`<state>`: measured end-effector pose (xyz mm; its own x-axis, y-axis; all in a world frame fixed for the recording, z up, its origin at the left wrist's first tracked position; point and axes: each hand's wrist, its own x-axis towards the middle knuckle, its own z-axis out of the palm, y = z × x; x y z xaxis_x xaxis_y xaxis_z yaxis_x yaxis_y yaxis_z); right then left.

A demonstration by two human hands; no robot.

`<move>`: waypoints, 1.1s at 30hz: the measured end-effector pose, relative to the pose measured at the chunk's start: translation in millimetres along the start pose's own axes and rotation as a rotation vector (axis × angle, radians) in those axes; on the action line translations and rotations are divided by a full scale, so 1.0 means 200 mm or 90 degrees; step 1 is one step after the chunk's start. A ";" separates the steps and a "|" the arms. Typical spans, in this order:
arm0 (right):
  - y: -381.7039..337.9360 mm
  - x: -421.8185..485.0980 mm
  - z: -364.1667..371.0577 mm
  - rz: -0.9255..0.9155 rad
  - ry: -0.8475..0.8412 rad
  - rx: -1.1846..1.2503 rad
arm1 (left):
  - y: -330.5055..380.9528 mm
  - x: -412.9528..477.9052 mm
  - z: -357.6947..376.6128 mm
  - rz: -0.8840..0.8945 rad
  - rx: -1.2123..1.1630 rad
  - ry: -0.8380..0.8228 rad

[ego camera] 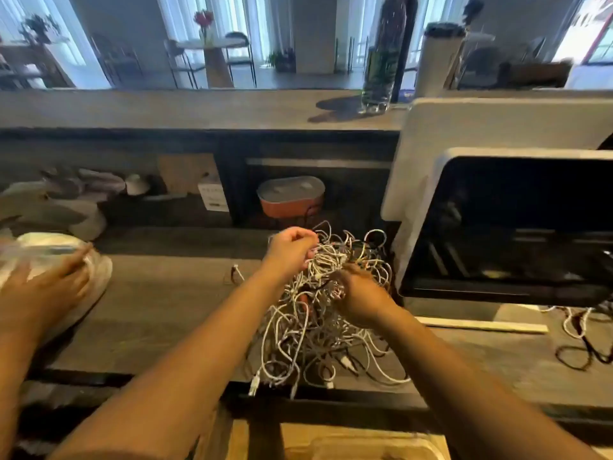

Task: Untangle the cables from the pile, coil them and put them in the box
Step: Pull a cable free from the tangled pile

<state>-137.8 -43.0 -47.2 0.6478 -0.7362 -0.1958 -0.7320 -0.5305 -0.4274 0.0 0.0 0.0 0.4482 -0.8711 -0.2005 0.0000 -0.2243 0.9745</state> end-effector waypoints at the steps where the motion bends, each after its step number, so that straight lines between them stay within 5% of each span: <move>1: 0.01 0.00 0.02 0.010 -0.015 -0.038 | -0.02 0.01 0.01 0.007 0.013 0.009; 10: 0.05 0.13 0.07 0.074 0.037 -0.060 | -0.24 0.06 0.00 0.002 0.204 0.020; 19: 0.17 0.10 -0.07 0.036 -0.078 -0.140 | -0.28 0.08 0.01 -0.035 0.219 -0.065; 28: 0.11 0.02 -0.17 -0.070 0.132 0.082 | -0.29 -0.01 0.07 0.064 0.298 -0.201; 33: 0.00 -0.05 -0.19 -0.091 0.207 0.295 | -0.31 -0.07 0.14 0.086 0.129 -0.055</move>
<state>-152.7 -51.4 -11.1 0.5818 -0.8008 0.1423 -0.4263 -0.4492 -0.7852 -31.1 13.6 -60.8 0.3534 -0.9315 -0.0858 -0.2378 -0.1782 0.9548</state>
